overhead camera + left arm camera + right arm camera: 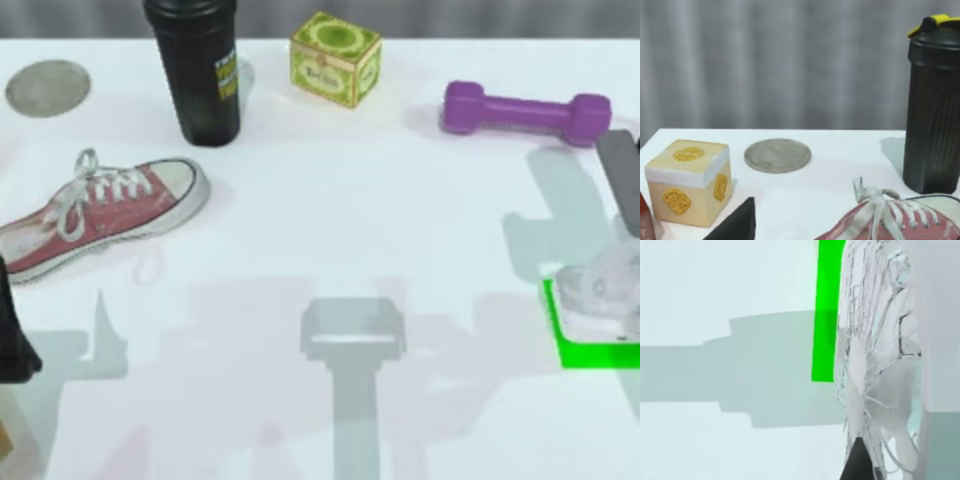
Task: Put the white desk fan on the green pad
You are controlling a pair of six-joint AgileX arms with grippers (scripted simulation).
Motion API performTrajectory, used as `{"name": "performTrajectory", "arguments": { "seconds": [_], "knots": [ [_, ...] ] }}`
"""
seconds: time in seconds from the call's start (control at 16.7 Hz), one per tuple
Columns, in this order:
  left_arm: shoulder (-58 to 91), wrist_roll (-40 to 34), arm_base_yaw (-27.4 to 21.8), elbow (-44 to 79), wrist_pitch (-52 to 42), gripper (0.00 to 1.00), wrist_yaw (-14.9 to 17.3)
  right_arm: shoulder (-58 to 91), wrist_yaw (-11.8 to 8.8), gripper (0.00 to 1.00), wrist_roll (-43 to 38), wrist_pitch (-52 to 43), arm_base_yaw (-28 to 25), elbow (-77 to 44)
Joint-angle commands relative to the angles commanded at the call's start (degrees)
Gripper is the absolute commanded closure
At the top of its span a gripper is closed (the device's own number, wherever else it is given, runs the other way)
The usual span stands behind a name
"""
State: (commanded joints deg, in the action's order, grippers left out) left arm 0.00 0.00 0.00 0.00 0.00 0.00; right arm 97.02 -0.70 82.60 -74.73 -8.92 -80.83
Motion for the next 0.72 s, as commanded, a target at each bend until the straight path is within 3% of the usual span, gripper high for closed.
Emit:
{"name": "performTrajectory", "arguments": {
  "seconds": [0.36,0.72],
  "knots": [
    [0.0,0.0,0.0,0.0,0.0,0.0,0.0,0.3,0.0,1.0,0.1,2.4,0.0,2.3],
    [0.0,0.0,0.0,0.0,0.0,0.0,0.0,0.3,0.0,0.55,0.1,2.4,0.0,2.3]
  ]
}}
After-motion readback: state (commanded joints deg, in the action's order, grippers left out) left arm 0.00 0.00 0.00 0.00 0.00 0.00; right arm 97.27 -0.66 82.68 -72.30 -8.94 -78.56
